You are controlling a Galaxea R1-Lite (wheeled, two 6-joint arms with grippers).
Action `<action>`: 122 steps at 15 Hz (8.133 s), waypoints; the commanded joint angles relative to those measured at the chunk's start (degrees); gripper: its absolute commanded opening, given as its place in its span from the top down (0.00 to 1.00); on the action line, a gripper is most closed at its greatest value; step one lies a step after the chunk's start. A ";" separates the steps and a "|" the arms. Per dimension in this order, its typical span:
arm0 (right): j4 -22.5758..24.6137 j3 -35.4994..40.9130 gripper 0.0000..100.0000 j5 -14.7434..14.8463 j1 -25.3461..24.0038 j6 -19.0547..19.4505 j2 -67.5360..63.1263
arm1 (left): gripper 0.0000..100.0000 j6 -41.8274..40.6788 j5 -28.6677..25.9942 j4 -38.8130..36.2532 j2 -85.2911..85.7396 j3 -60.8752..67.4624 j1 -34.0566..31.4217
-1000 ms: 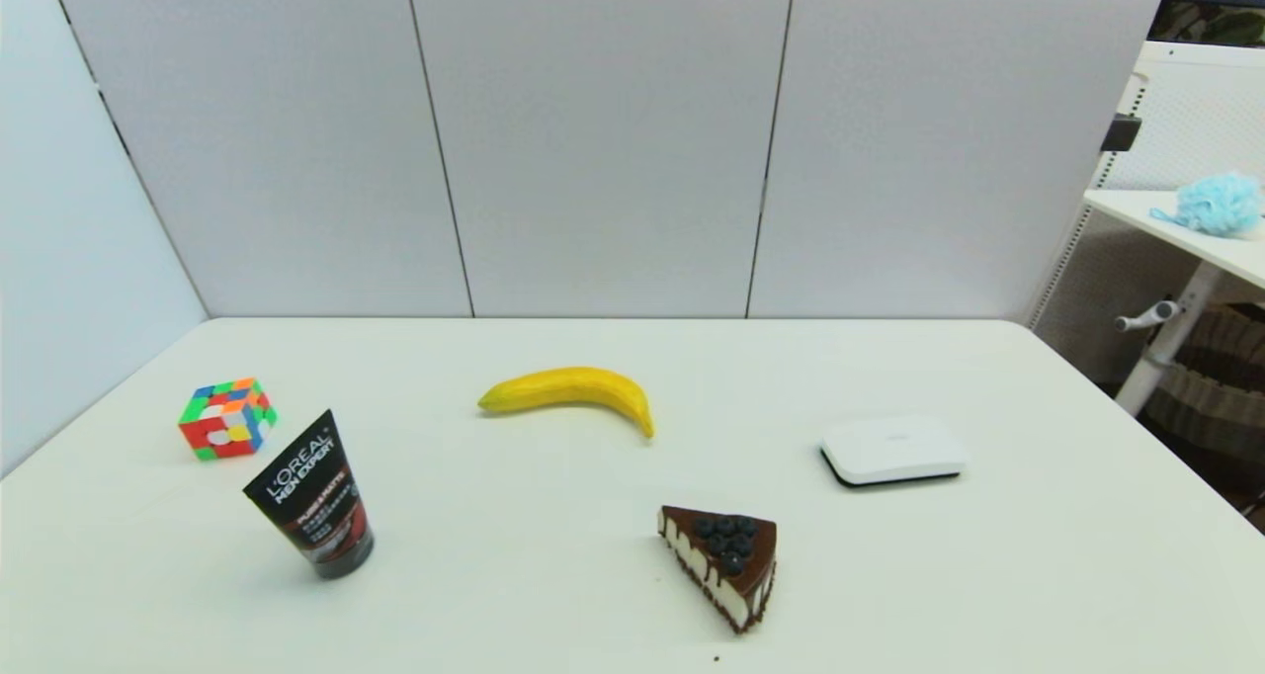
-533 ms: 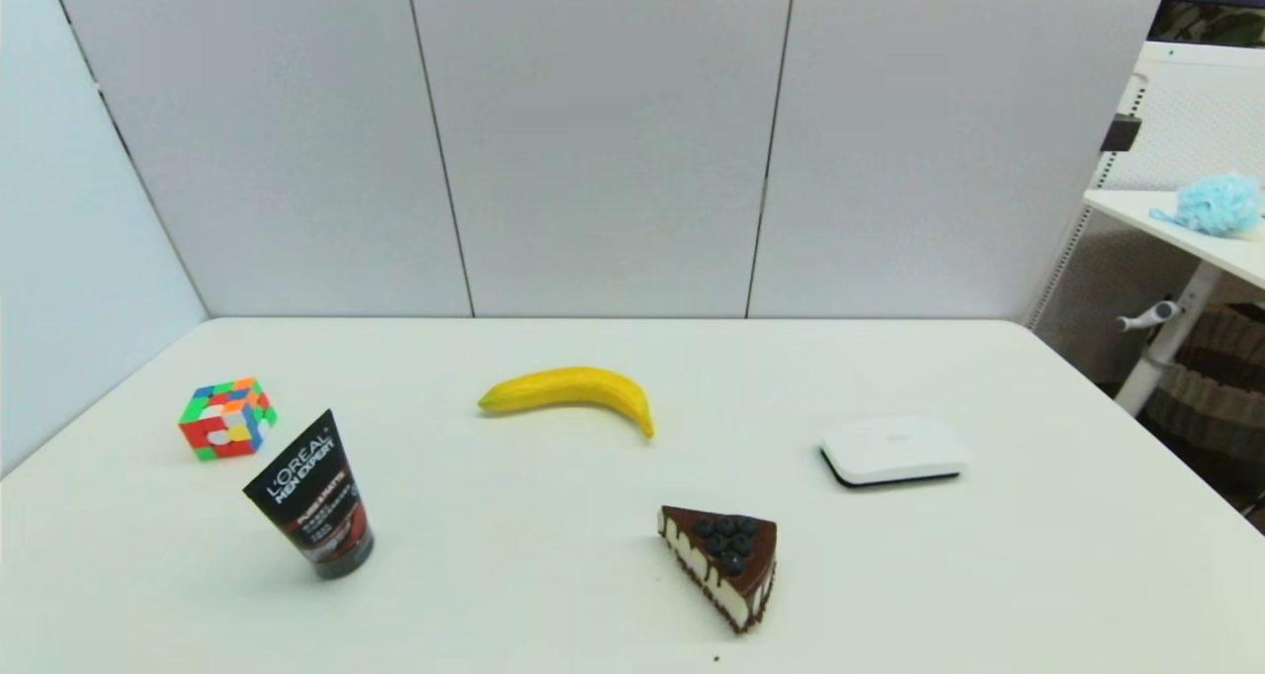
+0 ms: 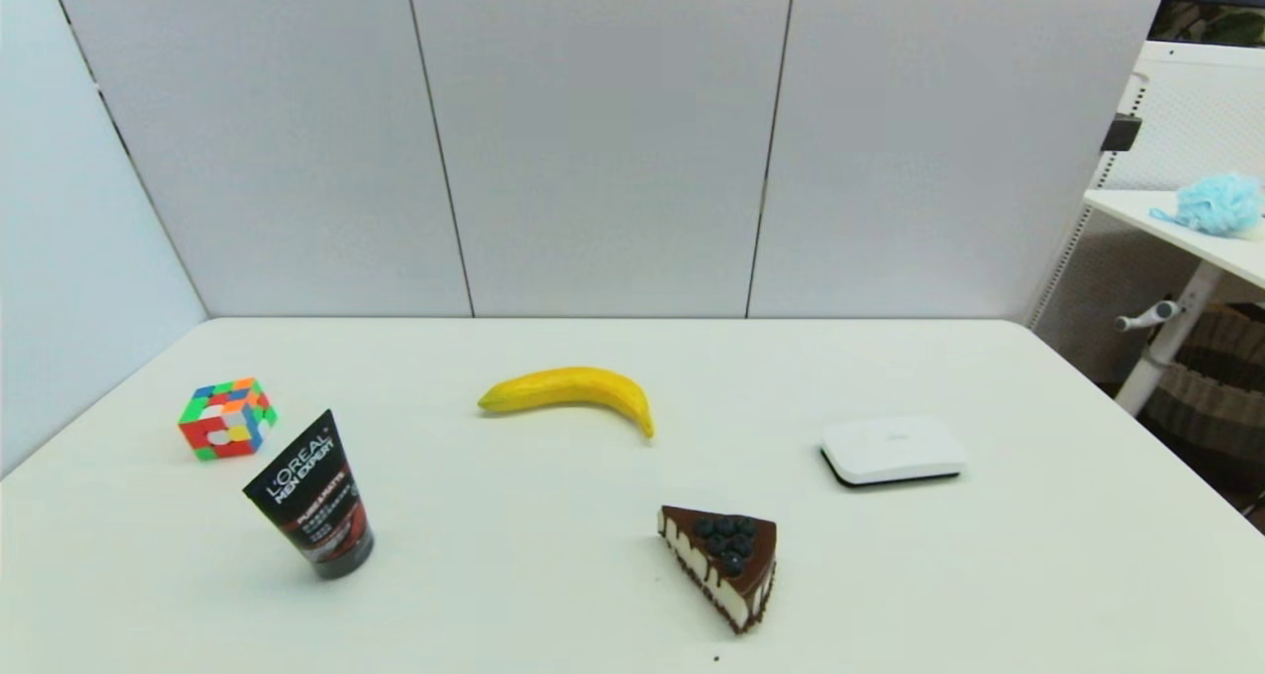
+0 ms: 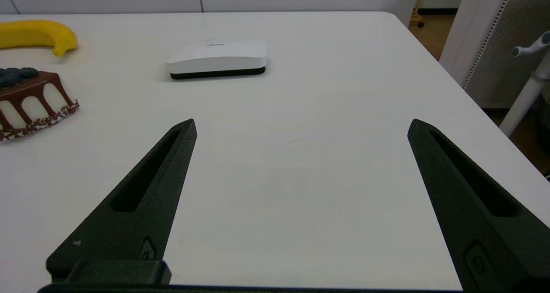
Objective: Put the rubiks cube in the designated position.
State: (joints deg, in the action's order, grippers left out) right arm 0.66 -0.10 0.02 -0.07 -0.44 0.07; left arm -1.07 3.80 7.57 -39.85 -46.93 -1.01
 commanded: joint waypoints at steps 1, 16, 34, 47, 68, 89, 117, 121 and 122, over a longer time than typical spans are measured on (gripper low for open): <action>0.04 0.01 0.00 -0.02 -0.01 0.00 -0.07 | 0.00 0.37 1.47 6.93 -27.12 -24.26 -0.83; 0.04 0.01 0.00 -0.02 -0.01 0.00 -0.07 | 0.00 0.02 1.38 33.12 -67.11 -47.20 -16.04; 0.04 0.01 0.00 -0.02 -0.01 0.00 -0.07 | 0.00 1.42 -5.56 37.87 -77.57 -49.22 -13.49; 0.04 0.01 0.00 -0.02 -0.01 0.00 -0.07 | 1.00 0.19 -5.21 38.04 -81.09 -49.39 -13.05; 0.04 0.01 0.00 -0.02 -0.01 0.00 -0.07 | 1.00 -9.83 -6.62 41.74 -40.92 -21.45 -11.64; 0.04 0.01 0.00 -0.02 -0.01 0.00 -0.07 | 0.00 -9.74 -9.69 22.05 -50.68 -4.48 -10.85; 0.04 0.01 0.00 -0.02 -0.01 0.00 -0.07 | 0.00 -8.68 -7.93 -5.46 31.50 43.77 0.31; 0.04 0.01 0.00 -0.02 -0.01 0.00 -0.07 | 0.00 -8.07 -7.41 -5.99 38.44 46.32 0.75; 0.04 0.01 0.00 -0.02 -0.01 0.00 -0.07 | 0.00 -6.93 -6.53 -6.25 39.76 46.41 0.75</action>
State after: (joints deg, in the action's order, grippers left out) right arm 0.68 -0.10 0.00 -0.07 -0.44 0.07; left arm -9.28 -3.69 1.67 -5.38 -1.32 -0.49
